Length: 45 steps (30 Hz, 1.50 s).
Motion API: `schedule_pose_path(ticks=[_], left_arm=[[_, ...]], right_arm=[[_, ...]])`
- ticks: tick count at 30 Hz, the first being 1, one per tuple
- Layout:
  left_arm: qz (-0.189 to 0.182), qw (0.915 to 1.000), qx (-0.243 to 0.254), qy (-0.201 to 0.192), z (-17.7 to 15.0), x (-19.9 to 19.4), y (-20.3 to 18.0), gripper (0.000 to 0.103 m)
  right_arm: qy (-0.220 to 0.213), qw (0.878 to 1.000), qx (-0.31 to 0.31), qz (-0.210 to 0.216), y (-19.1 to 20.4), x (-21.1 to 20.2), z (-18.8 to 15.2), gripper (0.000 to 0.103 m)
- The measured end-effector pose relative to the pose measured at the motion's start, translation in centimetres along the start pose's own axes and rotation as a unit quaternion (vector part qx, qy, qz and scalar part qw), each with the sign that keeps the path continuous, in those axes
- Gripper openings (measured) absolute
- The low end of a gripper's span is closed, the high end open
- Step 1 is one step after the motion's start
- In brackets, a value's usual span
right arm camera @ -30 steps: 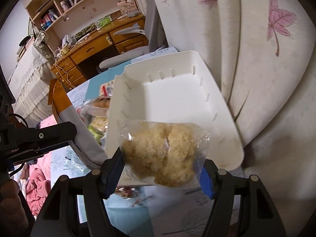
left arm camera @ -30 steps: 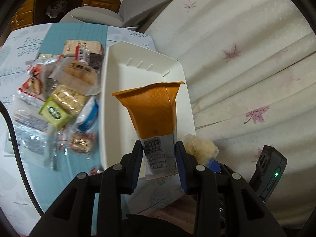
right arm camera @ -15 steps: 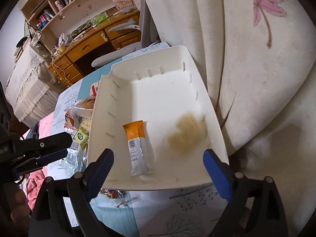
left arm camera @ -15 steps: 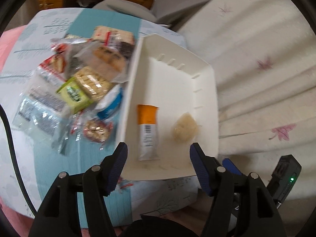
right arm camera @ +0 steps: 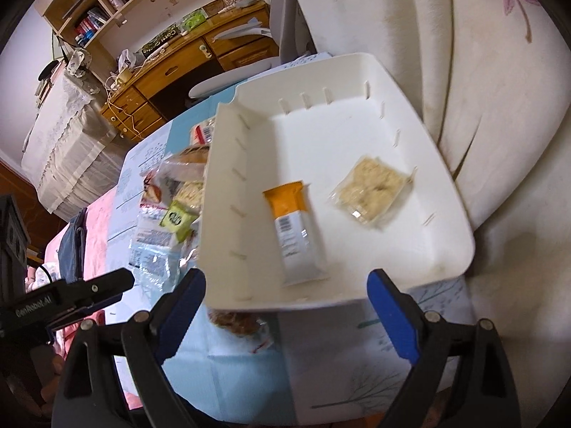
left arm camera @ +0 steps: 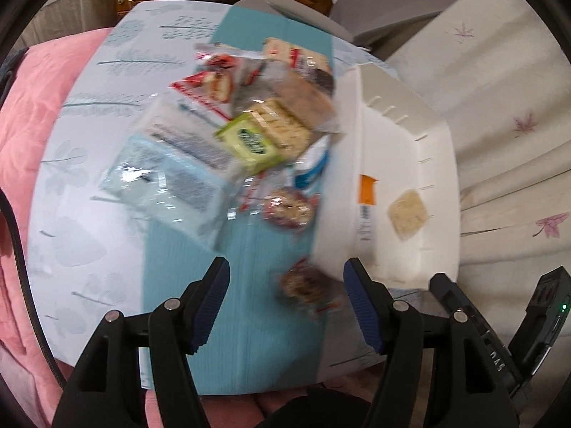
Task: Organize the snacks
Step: 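Grasp the light blue printed bag with the left tool while the right tool grasps the nut bag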
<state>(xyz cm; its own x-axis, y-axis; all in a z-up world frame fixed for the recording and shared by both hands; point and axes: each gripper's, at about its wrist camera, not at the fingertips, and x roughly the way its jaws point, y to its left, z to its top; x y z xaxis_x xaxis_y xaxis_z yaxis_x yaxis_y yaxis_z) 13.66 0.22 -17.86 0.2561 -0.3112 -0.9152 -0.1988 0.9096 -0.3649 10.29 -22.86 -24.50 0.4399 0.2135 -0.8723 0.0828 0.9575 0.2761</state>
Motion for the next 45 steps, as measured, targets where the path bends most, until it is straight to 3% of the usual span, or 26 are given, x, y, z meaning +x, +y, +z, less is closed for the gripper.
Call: schedule_pose_path(ticks=[13,19,24,32,37,43,45], left_arm=[[0.014,0.9993,0.029,0.020,0.5,-1.6,6.8,0.074],[0.014,0.9943,0.098,0.038,1.3,-1.3,8.5,0.075],[0.017,0.9831,0.175,0.051,2.4,-0.9,9.0,0.075],[0.017,0.9587,0.274,0.074,4.8,0.6,9.3,0.075],[0.027,0.9380,0.333,0.092,6.3,2.3,9.1,0.077],[0.043,0.9007,0.414,0.124,6.9,4.8,7.9,0.083],[0.045,0.8841,0.446,0.131,7.1,5.5,7.2,0.087]], right_arm=[[0.013,0.998,0.056,-0.009,4.6,1.2,-4.3,0.093],[0.015,0.995,0.089,-0.029,6.4,2.1,-6.7,0.093],[0.010,0.992,0.111,-0.053,7.3,3.0,-8.2,0.093],[0.008,0.988,0.126,-0.093,8.5,4.4,-9.8,0.093],[0.016,0.987,0.121,-0.108,8.8,5.3,-10.2,0.093],[0.029,0.987,0.109,-0.116,8.9,6.8,-10.2,0.093],[0.029,0.987,0.109,-0.118,8.7,7.3,-10.0,0.093]])
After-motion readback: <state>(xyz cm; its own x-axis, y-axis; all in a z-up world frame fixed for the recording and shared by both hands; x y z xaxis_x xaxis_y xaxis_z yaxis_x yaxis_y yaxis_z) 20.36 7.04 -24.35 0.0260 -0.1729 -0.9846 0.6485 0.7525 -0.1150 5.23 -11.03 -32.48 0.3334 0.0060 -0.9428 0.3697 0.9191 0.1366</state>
